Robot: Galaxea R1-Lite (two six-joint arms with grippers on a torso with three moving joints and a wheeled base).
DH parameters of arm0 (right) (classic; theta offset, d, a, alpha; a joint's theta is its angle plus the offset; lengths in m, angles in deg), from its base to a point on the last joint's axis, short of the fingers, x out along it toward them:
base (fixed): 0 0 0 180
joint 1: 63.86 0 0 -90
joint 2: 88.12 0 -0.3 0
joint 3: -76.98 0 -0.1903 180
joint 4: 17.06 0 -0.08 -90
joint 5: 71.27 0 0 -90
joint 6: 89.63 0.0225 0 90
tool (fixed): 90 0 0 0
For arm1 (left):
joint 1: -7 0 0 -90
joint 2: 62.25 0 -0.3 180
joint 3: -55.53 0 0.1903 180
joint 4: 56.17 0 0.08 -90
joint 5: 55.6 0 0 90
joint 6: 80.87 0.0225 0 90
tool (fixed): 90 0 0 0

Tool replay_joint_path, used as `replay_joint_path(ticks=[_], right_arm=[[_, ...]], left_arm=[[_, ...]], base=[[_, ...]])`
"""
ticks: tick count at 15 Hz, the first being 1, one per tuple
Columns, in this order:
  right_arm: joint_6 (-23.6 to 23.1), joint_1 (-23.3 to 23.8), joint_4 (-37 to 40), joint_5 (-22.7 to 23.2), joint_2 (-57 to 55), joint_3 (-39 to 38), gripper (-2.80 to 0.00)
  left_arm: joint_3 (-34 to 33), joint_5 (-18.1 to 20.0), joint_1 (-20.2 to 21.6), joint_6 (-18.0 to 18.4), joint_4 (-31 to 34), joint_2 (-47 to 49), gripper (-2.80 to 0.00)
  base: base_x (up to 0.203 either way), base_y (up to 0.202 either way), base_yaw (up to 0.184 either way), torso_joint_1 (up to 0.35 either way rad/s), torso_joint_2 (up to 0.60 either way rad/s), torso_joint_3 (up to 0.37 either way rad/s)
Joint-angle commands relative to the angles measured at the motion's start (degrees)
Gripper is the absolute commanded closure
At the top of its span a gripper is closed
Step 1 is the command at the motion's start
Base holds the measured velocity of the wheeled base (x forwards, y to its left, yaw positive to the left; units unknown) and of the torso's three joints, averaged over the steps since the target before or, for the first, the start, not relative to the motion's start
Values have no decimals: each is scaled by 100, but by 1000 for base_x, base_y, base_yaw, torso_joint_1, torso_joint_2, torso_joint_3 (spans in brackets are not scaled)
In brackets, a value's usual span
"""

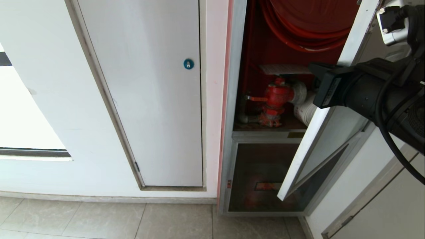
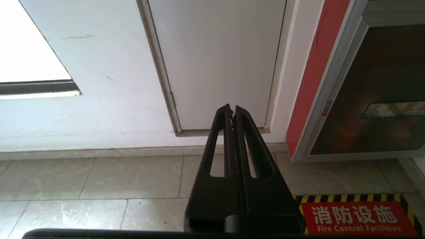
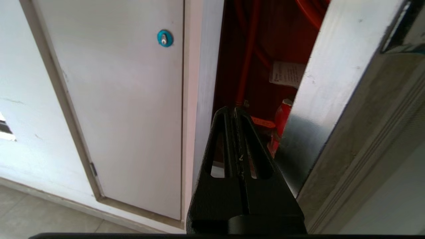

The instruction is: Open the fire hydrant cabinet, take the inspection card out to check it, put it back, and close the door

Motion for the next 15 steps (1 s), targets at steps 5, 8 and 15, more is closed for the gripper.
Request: replay_joint_path(ticks=[5,8,15], right_arm=[[-3,38,-24,-82,113,-66,0],[6,57,-24,-143,169,-119,0],[6,100,-24,-178,310,-281,0]], left_arm=[[0,1,2,0,0,7,0],[0,1,2,0,0,7,0],[0,1,2,0,0,7,0]], base=[[0,0,0,0,0,0],[0,0,0,0,0,0],[0,0,0,0,0,0]])
